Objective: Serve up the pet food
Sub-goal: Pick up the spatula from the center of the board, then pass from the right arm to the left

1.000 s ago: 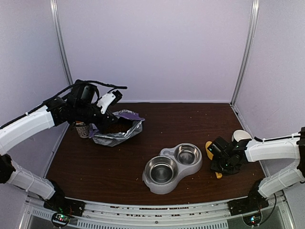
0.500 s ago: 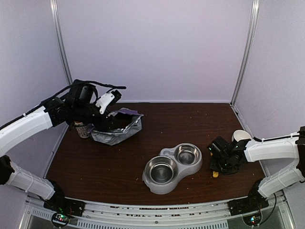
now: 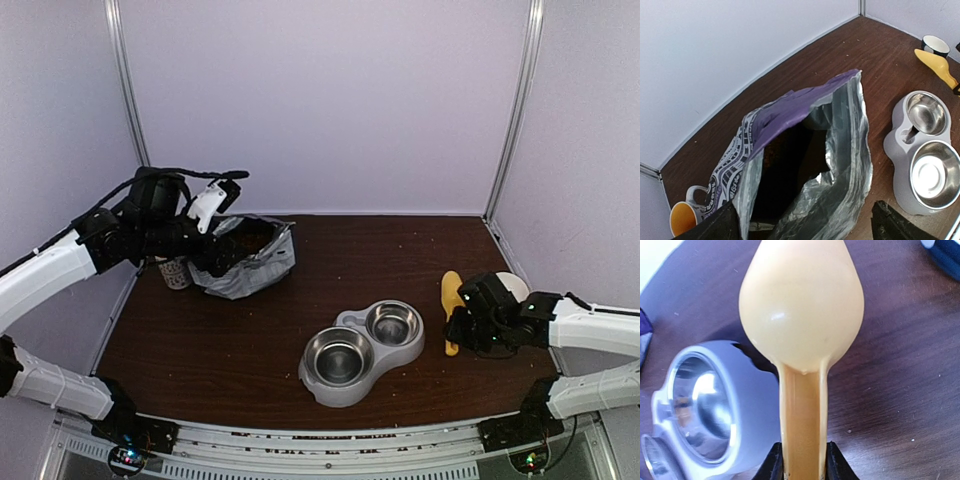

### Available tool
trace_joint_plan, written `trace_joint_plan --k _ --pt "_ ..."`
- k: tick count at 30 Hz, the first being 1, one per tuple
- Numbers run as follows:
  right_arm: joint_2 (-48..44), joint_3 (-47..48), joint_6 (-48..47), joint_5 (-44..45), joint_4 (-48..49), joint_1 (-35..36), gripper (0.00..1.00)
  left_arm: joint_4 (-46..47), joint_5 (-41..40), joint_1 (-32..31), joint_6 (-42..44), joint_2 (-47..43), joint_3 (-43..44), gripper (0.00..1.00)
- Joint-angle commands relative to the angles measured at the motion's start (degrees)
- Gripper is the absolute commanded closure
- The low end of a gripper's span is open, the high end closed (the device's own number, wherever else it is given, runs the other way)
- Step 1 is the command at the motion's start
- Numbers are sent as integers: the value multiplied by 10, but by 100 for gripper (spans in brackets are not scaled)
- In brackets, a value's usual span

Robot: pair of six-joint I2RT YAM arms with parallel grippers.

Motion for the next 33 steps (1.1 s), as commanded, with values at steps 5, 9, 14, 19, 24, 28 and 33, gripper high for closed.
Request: trace_joint_plan --k 5,9,14,19,24,28,33 --pt "-108 58 -71 -57 7 3 95 120 -123 -3 -17 -98 -42 6" --pt "-117 92 -106 -159 30 4 97 172 -84 -3 16 -156 -69 6" --pt "-109 116 -119 -316 100 9 97 202 72 -4 46 -169 -76 8" --pt "-97 149 -114 -449 151 34 96 201 221 -12 74 -129 -52 10" --pt "-90 165 -83 -535 198 63 96 186 246 -67 121 -79 -17 14" --pt "-86 162 -40 -582 262 85 96 186 266 -100 131 -44 12 14" --pt "-77 165 -14 -611 294 103 96 186 336 -111 92 -5 51 14"
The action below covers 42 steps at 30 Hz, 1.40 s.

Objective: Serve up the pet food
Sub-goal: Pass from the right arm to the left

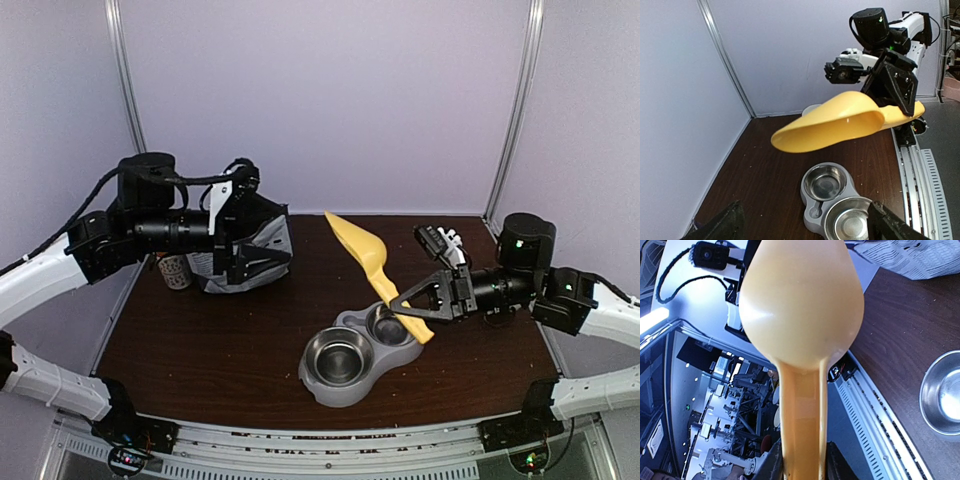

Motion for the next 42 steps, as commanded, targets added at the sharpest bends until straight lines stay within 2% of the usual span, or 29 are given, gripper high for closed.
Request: trace_joint_plan --k 1,5,10,16,19,24,28,34,39,40,42 --pt "6 14 41 -58 79 13 96 23 87 -5 -27 25 47 14" --pt "17 11 57 -78 108 27 95 21 111 -6 -35 39 62 15" --pt "37 15 69 -95 131 46 94 -3 127 -11 -31 53 79 22" --pt "50 20 72 -103 140 57 94 -10 120 -13 -27 53 77 40" --pt "53 23 74 -104 144 58 94 -20 123 -12 -21 55 78 54" --pt "55 21 76 -103 148 60 95 -33 128 -12 -9 57 81 68" --pt "55 18 77 -104 148 61 94 -33 122 -12 -8 55 80 73" --pt "58 16 78 -104 148 62 94 -31 120 -12 -7 52 79 74" --pt "62 16 80 -105 150 62 94 -24 120 -12 -11 52 76 68" --pt "63 16 80 -105 150 62 94 -24 122 -12 -11 52 76 69" --pt "63 16 82 -104 150 62 94 -24 125 -12 -11 54 75 79"
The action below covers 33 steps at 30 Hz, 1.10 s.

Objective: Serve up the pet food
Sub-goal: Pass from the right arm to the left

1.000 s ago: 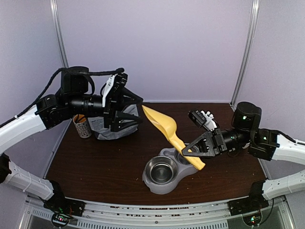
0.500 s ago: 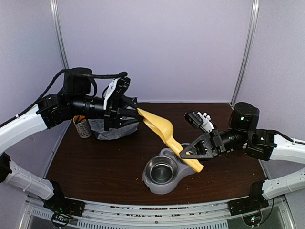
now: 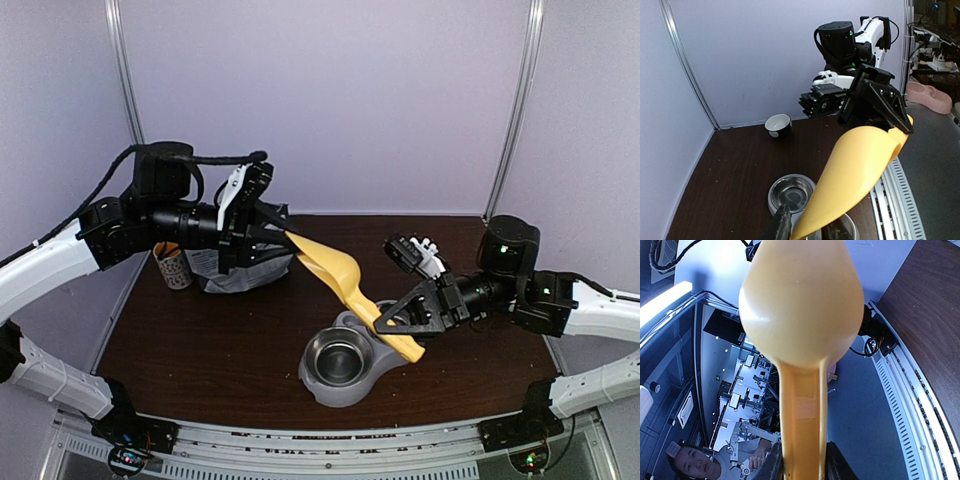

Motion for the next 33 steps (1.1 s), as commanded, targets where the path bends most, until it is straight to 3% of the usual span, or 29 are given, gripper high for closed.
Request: trace_joint_plan --k 1,13,19,25,29,33 --pt "-1 14 0 -11 31 4 94 12 9 -2 3 -2 10 82" --pt "-6 6 7 -5 41 4 94 12 10 -2 2 -3 9 96" --pt "-4 5 8 -2 47 3 88 12 21 -2 -6 -1 14 100" --pt "-11 8 3 20 44 0 61 15 -26 -2 -27 -5 9 100" --pt "-29 22 -36 52 -16 -18 39 42 -62 -2 -70 -17 -12 100" --pt "-45 6 -44 73 -23 -51 25 44 -87 -2 -111 -22 -20 100"
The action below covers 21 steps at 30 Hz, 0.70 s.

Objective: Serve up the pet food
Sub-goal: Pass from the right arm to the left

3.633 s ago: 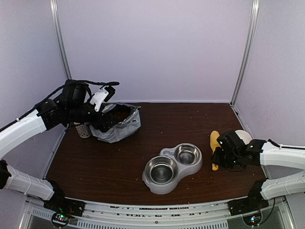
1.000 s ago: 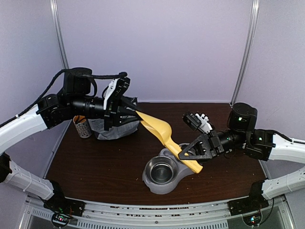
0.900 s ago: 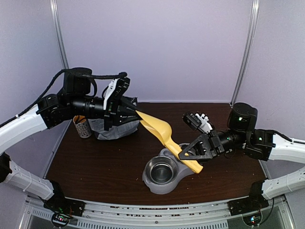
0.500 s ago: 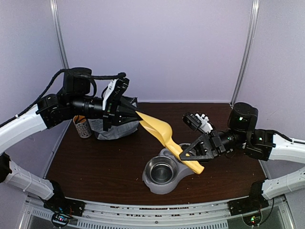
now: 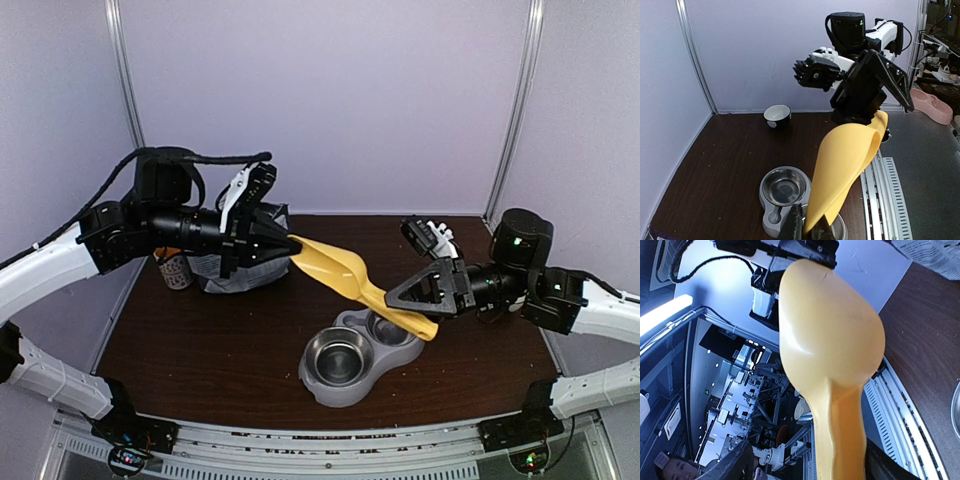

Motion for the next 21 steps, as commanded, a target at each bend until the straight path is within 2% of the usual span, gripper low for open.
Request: trace_joint_plan --k 1,11,16,21 --pt "-28 -3 -22 41 -11 -34 22 44 -61 2 -66 -17 -7 100" --pt "-103 -67 -91 136 -22 -133 16 16 -161 6 -183 -56 -49 100" --pt "-126 -86 -149 195 6 -131 16 10 -157 18 -264 -66 -62 100" --pt "-130 -81 -186 227 29 -105 16 20 -127 21 -301 -89 -69 100"
